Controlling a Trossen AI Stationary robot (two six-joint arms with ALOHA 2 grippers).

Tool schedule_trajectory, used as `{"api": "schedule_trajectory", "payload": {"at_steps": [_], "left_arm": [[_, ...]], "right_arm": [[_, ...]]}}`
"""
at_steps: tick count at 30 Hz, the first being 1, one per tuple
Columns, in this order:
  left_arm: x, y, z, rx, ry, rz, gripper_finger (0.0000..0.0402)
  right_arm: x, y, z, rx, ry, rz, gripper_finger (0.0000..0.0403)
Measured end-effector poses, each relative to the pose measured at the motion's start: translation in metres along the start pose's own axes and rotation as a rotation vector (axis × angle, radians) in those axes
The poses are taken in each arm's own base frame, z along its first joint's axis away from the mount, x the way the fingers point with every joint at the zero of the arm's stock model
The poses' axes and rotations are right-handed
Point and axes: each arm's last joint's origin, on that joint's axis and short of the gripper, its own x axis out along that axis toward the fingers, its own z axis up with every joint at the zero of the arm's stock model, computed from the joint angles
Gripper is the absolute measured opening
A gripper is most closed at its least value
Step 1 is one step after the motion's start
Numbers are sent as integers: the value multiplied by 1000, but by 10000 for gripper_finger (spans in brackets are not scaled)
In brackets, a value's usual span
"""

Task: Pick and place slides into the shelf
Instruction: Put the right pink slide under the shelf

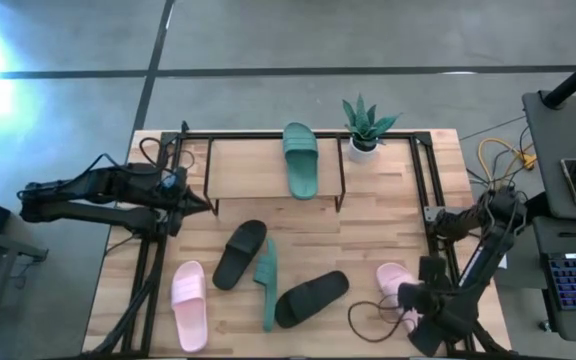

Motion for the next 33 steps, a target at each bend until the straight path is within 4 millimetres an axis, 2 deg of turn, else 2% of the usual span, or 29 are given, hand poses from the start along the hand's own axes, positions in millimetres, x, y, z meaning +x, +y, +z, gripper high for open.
{"api": "schedule_trajectory", "payload": {"at_steps": [6, 15, 26, 33], "left_arm": [[3, 1, 1, 4, 1, 35, 0], [14, 2, 2, 1, 30, 87, 0], [37, 2, 3, 2, 116, 120, 0], [43, 0, 9, 1, 75, 106, 0]], "right_arm": [[3, 4, -1, -26, -116, -65, 236], [15, 27, -14, -72, -205, 58, 263], [60, 19, -17, -116, -206, -54, 263], [72, 15, -13, -152, -257, -103, 251]]}}
